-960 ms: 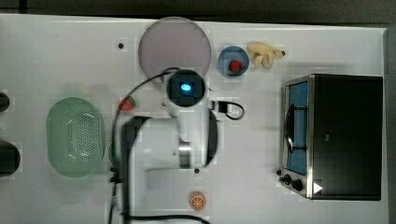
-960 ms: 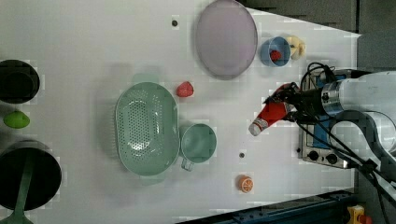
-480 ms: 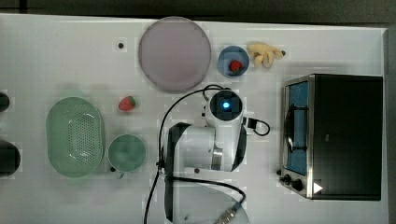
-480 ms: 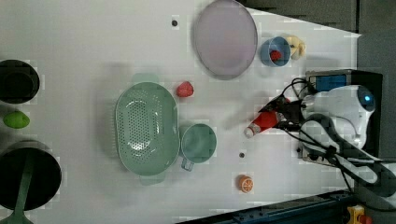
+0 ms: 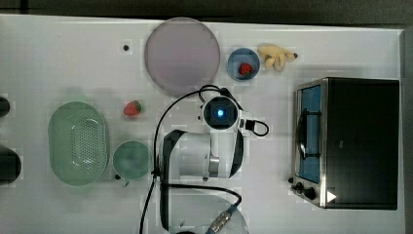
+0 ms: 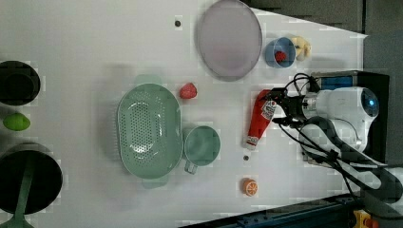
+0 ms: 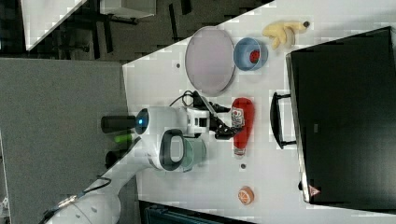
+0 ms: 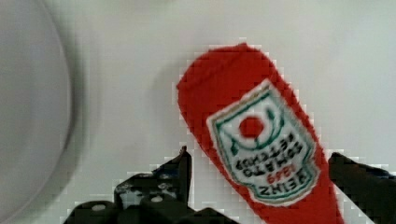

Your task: Pick Ketchup from oven and place it on table.

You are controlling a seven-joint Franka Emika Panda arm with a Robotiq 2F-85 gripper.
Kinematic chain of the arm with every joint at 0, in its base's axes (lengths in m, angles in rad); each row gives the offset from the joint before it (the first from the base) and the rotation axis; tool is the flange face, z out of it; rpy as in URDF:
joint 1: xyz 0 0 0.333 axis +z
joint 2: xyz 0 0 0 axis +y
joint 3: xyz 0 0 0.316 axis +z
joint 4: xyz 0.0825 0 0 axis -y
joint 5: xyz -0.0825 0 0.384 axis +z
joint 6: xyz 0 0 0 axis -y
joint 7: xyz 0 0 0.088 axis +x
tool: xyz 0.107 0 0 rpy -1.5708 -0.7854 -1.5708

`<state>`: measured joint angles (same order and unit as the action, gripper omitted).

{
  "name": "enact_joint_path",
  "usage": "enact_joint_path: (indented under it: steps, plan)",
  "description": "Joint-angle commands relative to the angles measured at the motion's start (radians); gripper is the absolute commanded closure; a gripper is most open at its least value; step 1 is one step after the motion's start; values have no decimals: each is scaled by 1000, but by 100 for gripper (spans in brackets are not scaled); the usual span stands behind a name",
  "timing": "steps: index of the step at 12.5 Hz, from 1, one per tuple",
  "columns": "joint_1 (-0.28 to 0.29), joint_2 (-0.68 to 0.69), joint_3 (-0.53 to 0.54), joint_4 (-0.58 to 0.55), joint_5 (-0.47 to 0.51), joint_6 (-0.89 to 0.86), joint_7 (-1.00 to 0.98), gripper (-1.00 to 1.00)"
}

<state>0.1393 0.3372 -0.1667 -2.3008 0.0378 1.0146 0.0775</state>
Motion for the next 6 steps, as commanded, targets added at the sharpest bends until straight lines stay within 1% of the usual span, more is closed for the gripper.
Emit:
enact_joint_path:
  steps: [1,2,3,6]
  plan:
    - [-7,-176,-11,110,6,-80,-20,-100]
    - [-8,-220,-14,164,6,-206,-20,-100]
    - [-8,-242,-15,200,6,-285,-20,-100]
    - [-8,-292,-14,317,6,-434,-11,-100]
